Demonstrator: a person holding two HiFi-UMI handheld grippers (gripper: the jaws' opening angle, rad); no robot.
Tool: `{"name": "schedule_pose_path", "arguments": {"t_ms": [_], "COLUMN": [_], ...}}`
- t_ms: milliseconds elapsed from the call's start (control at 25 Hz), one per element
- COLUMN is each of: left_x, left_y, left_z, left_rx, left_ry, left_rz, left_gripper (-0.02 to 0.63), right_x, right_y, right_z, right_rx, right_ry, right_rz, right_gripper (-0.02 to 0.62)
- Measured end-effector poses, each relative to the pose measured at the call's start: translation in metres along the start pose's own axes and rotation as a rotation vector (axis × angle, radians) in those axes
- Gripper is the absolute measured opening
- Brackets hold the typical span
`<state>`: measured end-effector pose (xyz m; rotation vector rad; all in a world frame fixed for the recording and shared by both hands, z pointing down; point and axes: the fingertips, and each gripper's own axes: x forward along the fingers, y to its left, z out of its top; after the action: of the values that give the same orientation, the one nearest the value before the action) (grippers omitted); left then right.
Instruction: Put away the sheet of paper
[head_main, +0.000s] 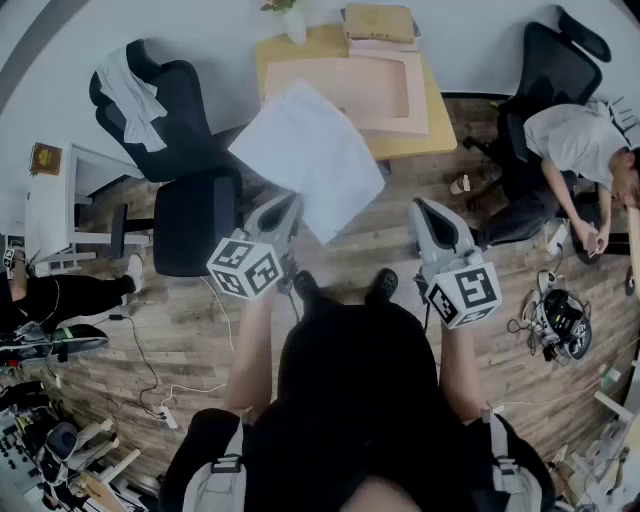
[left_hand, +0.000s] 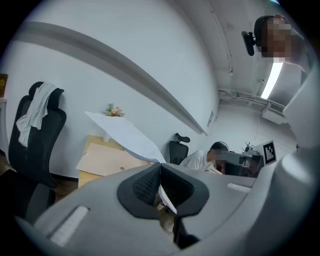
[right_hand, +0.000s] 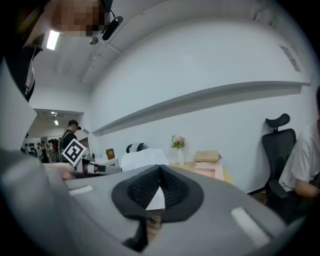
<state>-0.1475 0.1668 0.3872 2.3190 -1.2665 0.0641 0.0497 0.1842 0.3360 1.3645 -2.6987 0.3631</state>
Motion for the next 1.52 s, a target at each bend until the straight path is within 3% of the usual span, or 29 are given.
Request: {"name": "schedule_pose_path", "arguments": {"t_ms": [400, 600, 800, 1160, 1520], "left_x": [0.004, 0.015, 0.032, 0.056, 0.065], "left_y": [-0.005, -0.02, -0.043, -0.081, -0.048], "left_z": [-0.012, -0.012, -0.021, -0.046, -0.045], "left_rx": [0.006, 0.013, 0.013, -0.012, -0.009], "left_ry": [0.019, 0.023, 0.029, 0.05, 0.102], "left_rz": [0.018, 0.03, 0.05, 0.053, 0.035], "left_gripper": [0.012, 0.012, 0.012, 0.012, 0.012], "right_x": [-0.013, -0.023, -0.037, -0.061, -0.031], "right_y": [-0.001, -0.019, -0.038, -0.077, -0.082], "right_z": [-0.013, -0.011, -0.016, -0.03, -0.037], "right_rx": [0.013, 0.022, 0.051, 0.09, 0.153], "right_ry": [0.004, -0.01, -0.02, 0.01, 0.025], "right_rz": [0.003, 0.013, 0.078, 0.071, 0.019], "right_gripper": [0.003, 0.003, 0.003, 0.003, 0.003]}}
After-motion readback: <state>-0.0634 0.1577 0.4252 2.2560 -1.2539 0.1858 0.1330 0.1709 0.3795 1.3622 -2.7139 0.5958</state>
